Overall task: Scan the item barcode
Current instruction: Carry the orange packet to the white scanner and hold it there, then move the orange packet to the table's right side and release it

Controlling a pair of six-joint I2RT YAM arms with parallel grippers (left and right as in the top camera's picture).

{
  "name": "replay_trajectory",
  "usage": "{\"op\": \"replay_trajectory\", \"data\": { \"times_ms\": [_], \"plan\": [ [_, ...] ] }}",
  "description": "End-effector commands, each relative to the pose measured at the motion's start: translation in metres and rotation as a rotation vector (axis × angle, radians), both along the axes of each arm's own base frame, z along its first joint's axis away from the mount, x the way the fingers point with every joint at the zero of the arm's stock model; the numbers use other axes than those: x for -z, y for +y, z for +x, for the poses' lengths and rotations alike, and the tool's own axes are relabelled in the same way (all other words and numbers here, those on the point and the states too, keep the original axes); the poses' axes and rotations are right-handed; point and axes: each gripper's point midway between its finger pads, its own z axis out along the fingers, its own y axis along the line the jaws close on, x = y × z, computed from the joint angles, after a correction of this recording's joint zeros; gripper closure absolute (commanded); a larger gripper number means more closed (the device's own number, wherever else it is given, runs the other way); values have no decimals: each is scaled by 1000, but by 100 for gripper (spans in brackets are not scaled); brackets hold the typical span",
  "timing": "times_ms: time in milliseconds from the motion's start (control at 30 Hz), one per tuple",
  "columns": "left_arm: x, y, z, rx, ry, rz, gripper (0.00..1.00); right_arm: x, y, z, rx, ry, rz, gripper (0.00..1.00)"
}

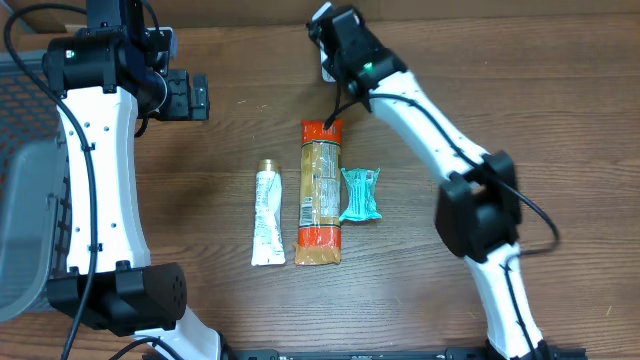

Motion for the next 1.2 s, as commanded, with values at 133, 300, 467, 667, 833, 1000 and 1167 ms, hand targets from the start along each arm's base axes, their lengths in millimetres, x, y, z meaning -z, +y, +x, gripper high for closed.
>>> {"op": "replay_trajectory", "data": {
  "times_ms": [133,300,467,667,833,1000,1167],
  "plan": [
    [3,-2,1,22,11,11,1,-143,-29,-91,113,94,480,96],
    [3,-2,1,22,11,11,0,-135,-85,-148,331,346,594,96],
    [3,-2,1,22,12,11,0,-97,-158,-171,629,522,592,96],
    [3,-2,1,22,11,11,0,-36,-205,-171,787,641,610,96],
    [3,-2,1,22,12,11,0,30,-224,-175,857,745,690,96],
    [3,-2,1,22,12,11,1,81,-245,-185,921,801,783,96],
    [3,-2,1,22,11,11,1,122,-268,-205,1001,822,806,96]
  ]
}}
